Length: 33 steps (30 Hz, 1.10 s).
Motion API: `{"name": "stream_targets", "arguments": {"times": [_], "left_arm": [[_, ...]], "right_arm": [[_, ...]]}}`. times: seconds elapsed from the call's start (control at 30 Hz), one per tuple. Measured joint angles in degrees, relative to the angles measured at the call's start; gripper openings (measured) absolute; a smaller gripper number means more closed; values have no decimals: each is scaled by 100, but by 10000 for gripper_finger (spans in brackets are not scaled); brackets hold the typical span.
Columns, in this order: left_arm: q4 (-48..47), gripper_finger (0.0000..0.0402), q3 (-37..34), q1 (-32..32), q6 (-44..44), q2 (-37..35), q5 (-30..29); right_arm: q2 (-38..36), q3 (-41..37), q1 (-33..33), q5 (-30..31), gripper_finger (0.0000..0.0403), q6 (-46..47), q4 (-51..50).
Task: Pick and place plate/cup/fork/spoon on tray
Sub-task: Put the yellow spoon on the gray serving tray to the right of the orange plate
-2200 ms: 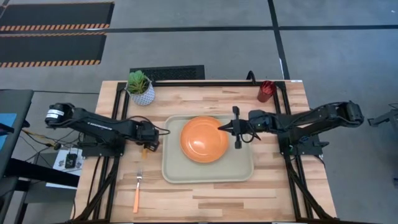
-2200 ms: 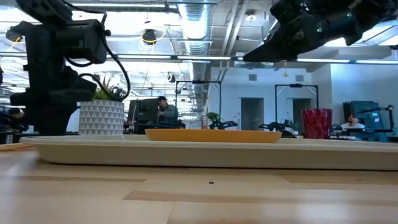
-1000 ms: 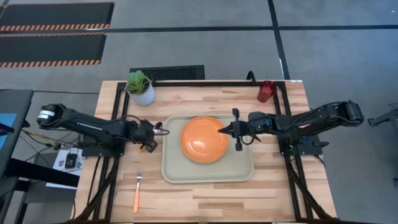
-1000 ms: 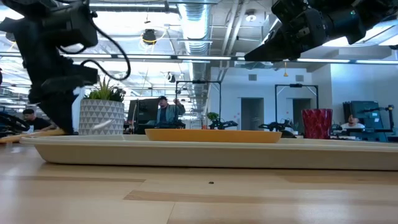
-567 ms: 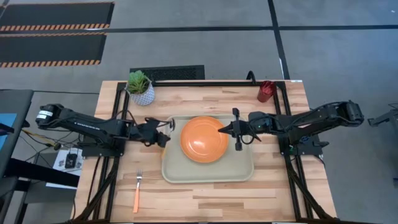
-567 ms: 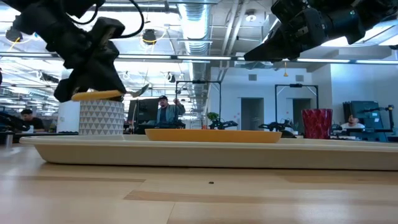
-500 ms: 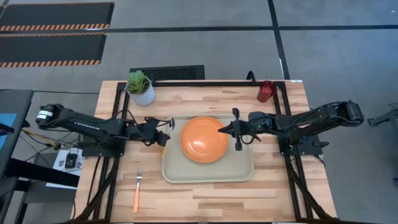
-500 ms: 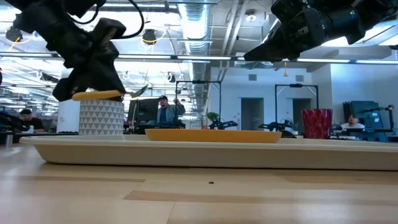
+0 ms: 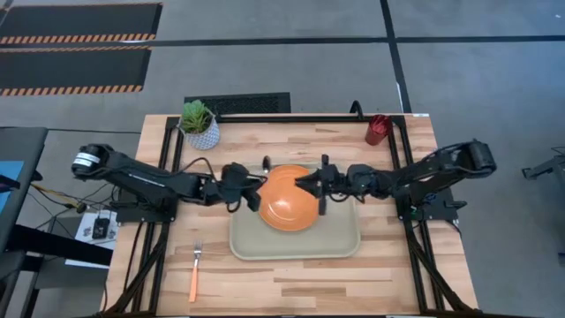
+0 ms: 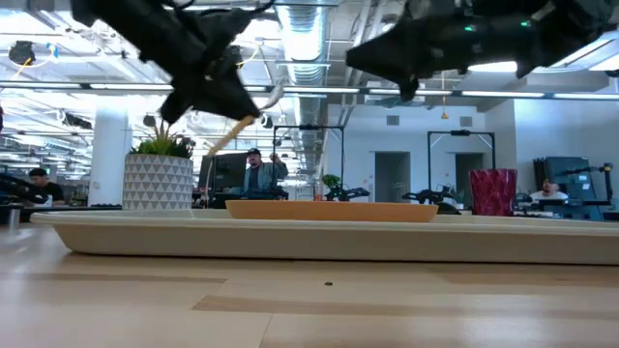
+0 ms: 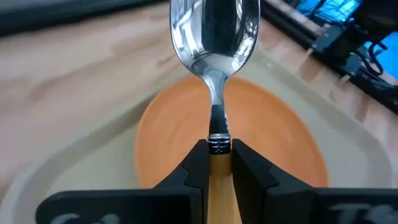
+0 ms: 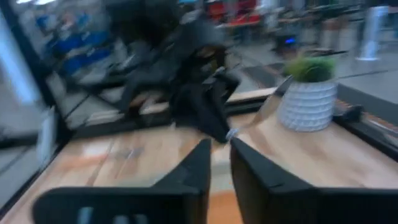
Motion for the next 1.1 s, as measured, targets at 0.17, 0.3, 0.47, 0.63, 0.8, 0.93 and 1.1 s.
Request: {"name": "stream_targets", "arguments": {"times": [0.17, 0.3, 0.47, 0.63, 0.8, 0.93, 1.1], "left_arm": [[713, 30, 277, 0, 707, 549, -220], [1080, 30, 342, -7, 954, 745, -243], [1323, 30, 346, -24, 1104, 732, -247], [1343, 30, 349, -62, 1123, 729, -245], [1450, 31, 349, -146, 1208, 729, -248], [1486, 31, 344, -155, 1214, 727, -232], [1491, 31, 344, -155, 1266, 727, -247]], "right_arm": [[552, 475, 71, 1024, 170, 557, 82], [864, 672, 71, 1404, 216, 702, 183], [1251, 777, 113, 1476, 228, 932, 330], [1740, 918, 171, 1536, 213, 948, 851], [2070, 1173, 167, 1578, 191, 946, 1083], [2136, 1283, 169, 1574, 158, 924, 1115], [2125, 1284, 174, 1543, 91, 765, 1161]]}}
